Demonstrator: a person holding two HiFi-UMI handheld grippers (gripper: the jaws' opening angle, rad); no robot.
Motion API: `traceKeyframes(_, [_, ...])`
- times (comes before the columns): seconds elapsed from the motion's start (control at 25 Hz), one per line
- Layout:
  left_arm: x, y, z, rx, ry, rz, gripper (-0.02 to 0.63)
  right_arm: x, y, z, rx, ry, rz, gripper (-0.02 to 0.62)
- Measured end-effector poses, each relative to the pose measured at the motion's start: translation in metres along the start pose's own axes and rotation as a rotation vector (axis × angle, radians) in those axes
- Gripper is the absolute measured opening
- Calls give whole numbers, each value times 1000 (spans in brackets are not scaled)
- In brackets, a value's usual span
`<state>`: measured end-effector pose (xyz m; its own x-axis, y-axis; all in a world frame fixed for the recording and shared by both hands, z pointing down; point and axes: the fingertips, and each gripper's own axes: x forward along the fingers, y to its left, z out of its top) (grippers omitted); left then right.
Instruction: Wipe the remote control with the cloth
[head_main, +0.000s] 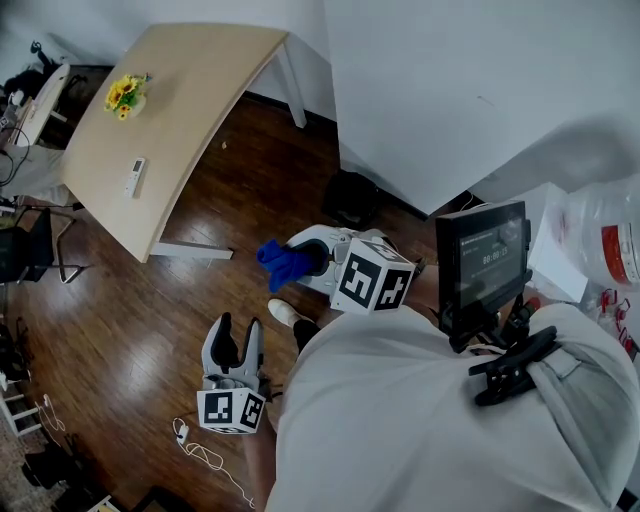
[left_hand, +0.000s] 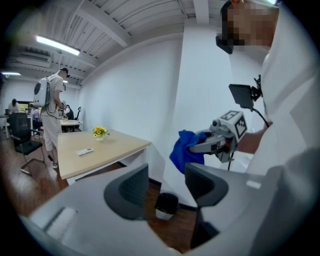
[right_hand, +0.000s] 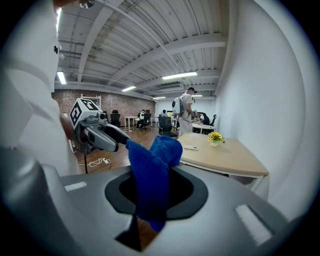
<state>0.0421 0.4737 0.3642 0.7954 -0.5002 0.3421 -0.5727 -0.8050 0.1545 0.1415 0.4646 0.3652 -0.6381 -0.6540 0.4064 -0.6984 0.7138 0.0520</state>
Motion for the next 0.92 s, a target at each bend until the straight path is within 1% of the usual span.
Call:
traceKeyframes(0.48, [-9,-11,-10,13,-1,6,247,-10,15,-8,0,-3,-4,78])
traceKeyframes(0.72, [-10,-16,-19,2,16,-10,247,-12,20,-14,8,6,-7,78])
traceKeyframes(0.92, [-6,-17,-19,14,23,-18,247,-14,21,-18,15,6,-12,78])
